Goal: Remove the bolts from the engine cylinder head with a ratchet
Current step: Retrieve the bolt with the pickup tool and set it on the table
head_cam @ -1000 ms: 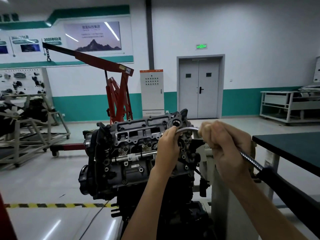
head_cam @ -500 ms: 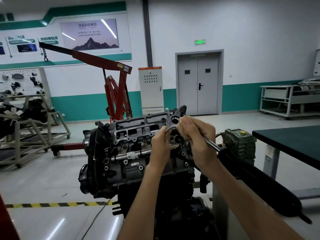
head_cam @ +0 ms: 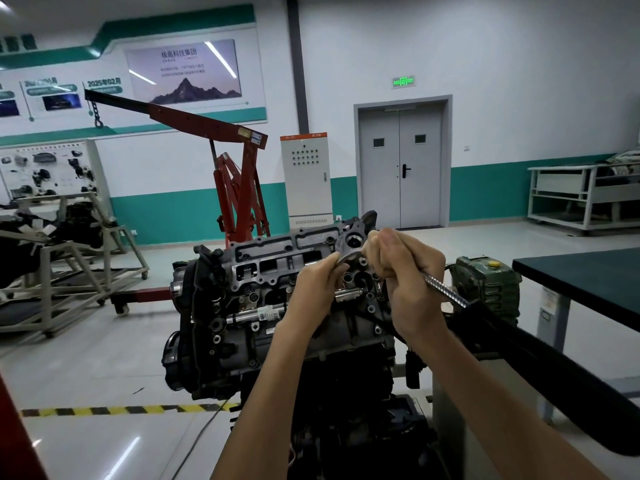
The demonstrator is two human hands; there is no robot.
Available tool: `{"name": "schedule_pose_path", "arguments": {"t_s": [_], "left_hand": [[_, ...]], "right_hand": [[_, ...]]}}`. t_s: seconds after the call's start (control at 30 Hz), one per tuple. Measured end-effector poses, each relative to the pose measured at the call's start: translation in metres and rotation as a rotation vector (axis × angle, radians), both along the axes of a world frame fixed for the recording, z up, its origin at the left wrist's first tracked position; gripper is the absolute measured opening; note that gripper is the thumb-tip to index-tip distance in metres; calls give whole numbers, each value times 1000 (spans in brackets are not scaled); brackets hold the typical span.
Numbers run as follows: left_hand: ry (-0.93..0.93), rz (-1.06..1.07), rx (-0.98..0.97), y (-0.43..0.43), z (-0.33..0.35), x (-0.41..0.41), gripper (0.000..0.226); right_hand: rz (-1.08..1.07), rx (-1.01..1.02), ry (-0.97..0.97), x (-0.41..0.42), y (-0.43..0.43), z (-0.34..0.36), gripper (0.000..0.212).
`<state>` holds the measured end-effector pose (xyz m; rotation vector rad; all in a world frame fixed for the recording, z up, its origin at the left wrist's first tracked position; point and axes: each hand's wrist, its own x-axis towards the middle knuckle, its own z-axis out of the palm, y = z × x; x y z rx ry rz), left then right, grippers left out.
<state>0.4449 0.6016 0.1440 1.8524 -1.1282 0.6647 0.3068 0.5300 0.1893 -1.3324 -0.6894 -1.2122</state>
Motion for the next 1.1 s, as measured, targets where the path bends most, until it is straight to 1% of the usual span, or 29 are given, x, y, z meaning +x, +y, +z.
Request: {"name": "schedule_pose_path", "arguments": {"t_s": [0.13, 0.37, 0.43, 0.5, 0.57, 0.63, 0.73, 0.83, 0.9, 1.0, 1.1], "left_hand": [[-28, -9, 40, 8, 13, -1, 26], [-105, -41, 82, 15, 42, -9, 26], [-117, -39, 81, 15, 47, -13, 24], [-123, -59, 68, 14, 51, -18, 23], [-132, -101, 54, 14, 55, -26, 22], [-141, -149, 51, 12, 61, -34, 19], [-70, -196, -3, 11, 66, -41, 8], [60, -180, -52, 19, 61, -34, 13], [123, -123, -29, 25, 48, -25, 16], [169, 11, 44, 24, 16, -12, 22], [254, 63, 45, 15, -14, -2, 28]], "right_hand": [[20, -1, -7, -4, 4, 12, 36], [-19, -27, -98, -15, 11, 29, 33], [-20, -62, -69, -14, 9, 32, 33], [-16, -80, -2, -12, 5, 34, 29], [0, -55, 70, -8, 4, 37, 28], [20, -3, 84, -5, 5, 42, 30], [33, 55, 17, -6, 3, 47, 35], [49, 77, -57, -11, -5, 51, 38], [63, 95, -94, -16, -10, 54, 39], [80, 103, -160, -23, -15, 59, 42], [94, 105, -214, -35, -25, 62, 45]]}}
